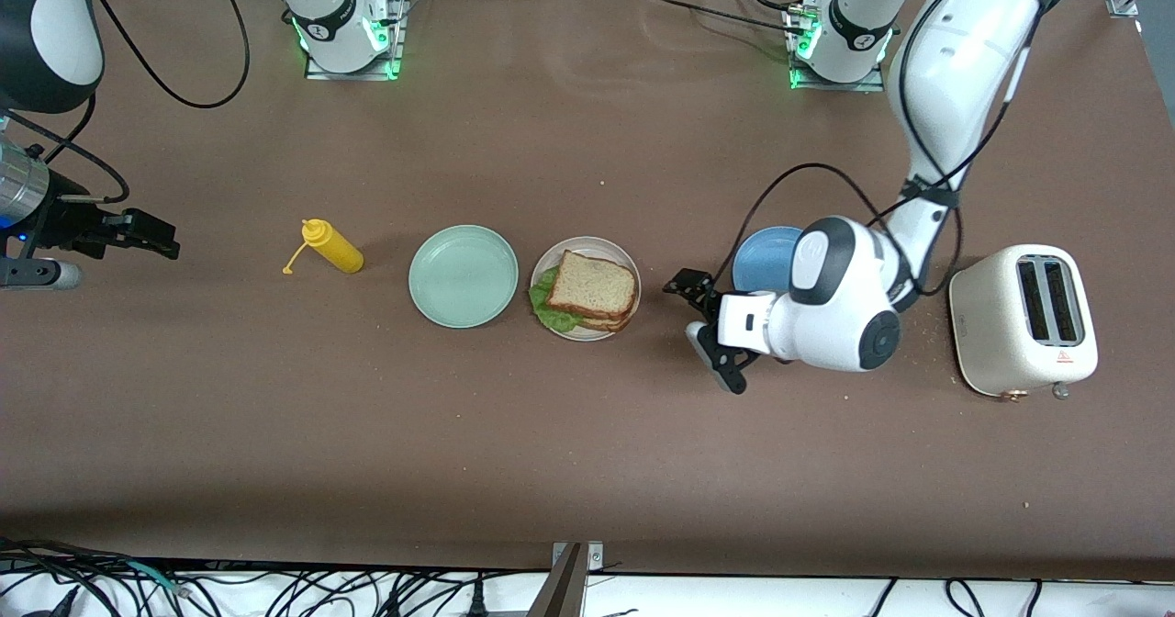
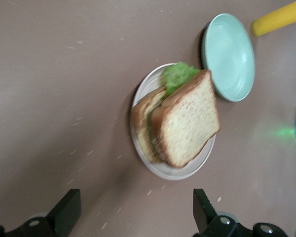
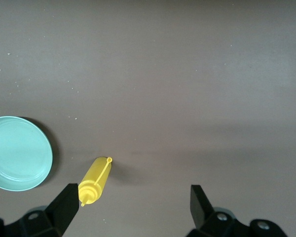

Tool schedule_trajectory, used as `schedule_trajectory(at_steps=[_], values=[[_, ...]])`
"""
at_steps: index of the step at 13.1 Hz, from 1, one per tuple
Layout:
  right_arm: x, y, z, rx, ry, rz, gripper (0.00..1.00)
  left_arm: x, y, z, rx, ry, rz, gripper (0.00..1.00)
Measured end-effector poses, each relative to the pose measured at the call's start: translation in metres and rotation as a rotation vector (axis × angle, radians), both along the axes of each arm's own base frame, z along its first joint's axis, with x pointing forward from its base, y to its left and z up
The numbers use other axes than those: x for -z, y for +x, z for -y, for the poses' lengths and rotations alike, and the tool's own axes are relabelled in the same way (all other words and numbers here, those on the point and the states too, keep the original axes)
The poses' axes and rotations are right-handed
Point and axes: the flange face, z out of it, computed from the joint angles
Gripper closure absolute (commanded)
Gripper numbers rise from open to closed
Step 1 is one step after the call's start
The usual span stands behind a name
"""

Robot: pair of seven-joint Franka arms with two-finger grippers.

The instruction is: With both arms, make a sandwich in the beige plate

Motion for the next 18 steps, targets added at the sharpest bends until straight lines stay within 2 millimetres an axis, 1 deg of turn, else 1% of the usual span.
schedule_trajectory(at_steps=[1,3,5,7,8,9,11,12,14,15,16,18], values=[[0.0,0.0,0.001,0.001,0.0,0.0,0.0,-0.028,0.0,-0.008,0.001,0.066,0.02,0.0],[0.0,0.0,0.004,0.007,-0.001,0.001,0.0,-0.089,-0.005,-0.026,-0.064,0.174,0.027,0.0],[-0.001,0.0,0.007,0.011,-0.003,0.003,0.0,-0.144,-0.016,-0.042,-0.126,0.289,0.042,0.0],[-0.001,0.0,0.007,0.011,-0.003,0.004,0.0,-0.188,-0.029,-0.056,-0.19,0.354,0.05,0.0],[-0.001,0.0,0.007,0.011,-0.003,0.004,0.0,-0.208,-0.035,-0.066,-0.229,0.373,0.045,0.0],[-0.001,0.0,0.007,0.011,-0.003,0.004,0.0,-0.228,-0.04,-0.082,-0.269,0.388,0.039,0.0],[-0.001,0.0,0.007,0.024,-0.003,0.004,0.0,-0.268,-0.052,-0.121,-0.344,0.423,0.041,0.0],[-0.001,0.0,0.007,0.03,-0.003,0.004,0.0,-0.286,-0.059,-0.137,-0.389,0.453,0.048,0.0],[-0.001,0.0,0.007,0.032,-0.003,0.004,0.0,-0.318,-0.076,-0.153,-0.459,0.511,0.085,0.0],[-0.001,0.0,0.007,0.033,-0.003,0.004,0.0,-0.328,-0.082,-0.161,-0.494,0.546,0.11,0.0],[-0.001,0.0,0.007,0.034,-0.003,0.004,0.0,-0.335,-0.086,-0.172,-0.523,0.565,0.13,0.0],[-0.001,0.0,0.007,0.036,-0.003,0.004,0.0,-0.337,-0.089,-0.192,-0.571,0.566,0.169,0.0]])
